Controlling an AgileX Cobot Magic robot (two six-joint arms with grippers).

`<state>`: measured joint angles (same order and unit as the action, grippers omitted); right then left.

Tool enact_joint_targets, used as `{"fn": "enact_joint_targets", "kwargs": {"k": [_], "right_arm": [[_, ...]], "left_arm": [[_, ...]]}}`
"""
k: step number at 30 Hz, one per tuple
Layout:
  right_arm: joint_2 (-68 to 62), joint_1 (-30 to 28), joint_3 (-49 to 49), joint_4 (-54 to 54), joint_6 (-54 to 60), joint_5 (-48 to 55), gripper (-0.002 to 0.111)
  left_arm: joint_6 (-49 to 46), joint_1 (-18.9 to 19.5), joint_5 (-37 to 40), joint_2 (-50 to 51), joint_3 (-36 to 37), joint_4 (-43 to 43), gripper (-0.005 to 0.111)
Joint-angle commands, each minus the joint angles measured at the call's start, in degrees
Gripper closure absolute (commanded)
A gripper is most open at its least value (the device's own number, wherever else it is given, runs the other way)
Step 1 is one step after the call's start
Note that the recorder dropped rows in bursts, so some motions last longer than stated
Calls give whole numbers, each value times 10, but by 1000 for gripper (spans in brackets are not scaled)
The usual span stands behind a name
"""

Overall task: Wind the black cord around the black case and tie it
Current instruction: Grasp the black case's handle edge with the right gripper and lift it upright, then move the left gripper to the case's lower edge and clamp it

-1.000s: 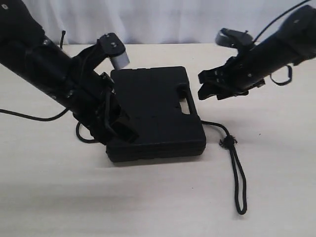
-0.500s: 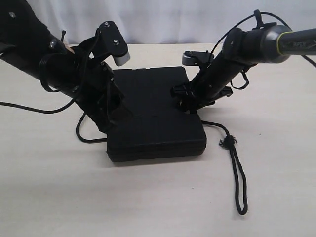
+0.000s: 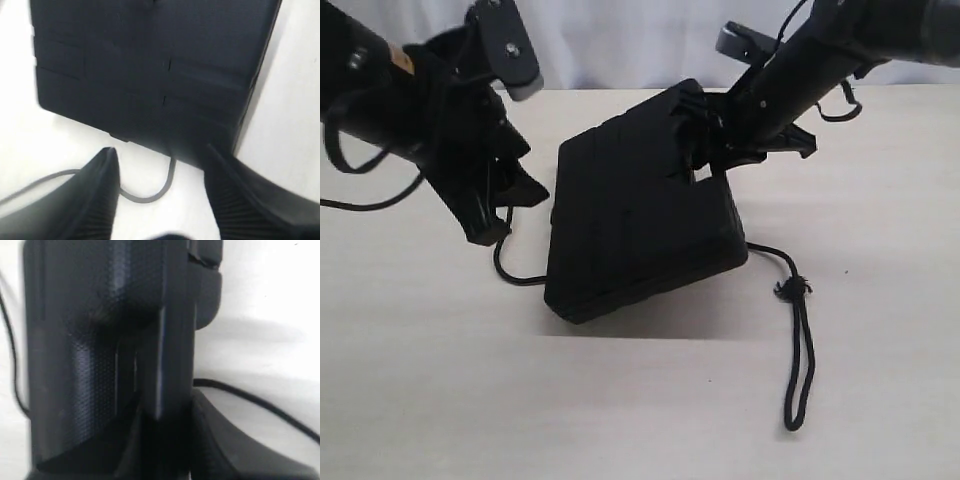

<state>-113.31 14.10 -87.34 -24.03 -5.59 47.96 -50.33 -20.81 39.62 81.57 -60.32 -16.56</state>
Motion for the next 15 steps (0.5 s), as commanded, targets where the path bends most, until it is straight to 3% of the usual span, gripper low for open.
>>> {"fn": "enact_joint_targets", "kwargs": {"k": [1, 6, 10, 13, 15], "right_arm": [[42, 0, -5, -107, -35, -11, 104], [67, 37, -4, -170, -48, -48, 104], [68, 67, -4, -206, -48, -94, 104], [68, 67, -4, -222, -48, -95, 104], [68, 67, -4, -222, -48, -93, 104]], "left_arm": [[7, -3, 24, -71, -5, -6, 57], [9, -3, 87, -147, -5, -7, 57], [-9, -3, 96, -232, 48, -87, 57], [-10, -3, -26, -285, 165, -105, 57], [-26, -3, -149, -310, 240, -168, 57]]}}
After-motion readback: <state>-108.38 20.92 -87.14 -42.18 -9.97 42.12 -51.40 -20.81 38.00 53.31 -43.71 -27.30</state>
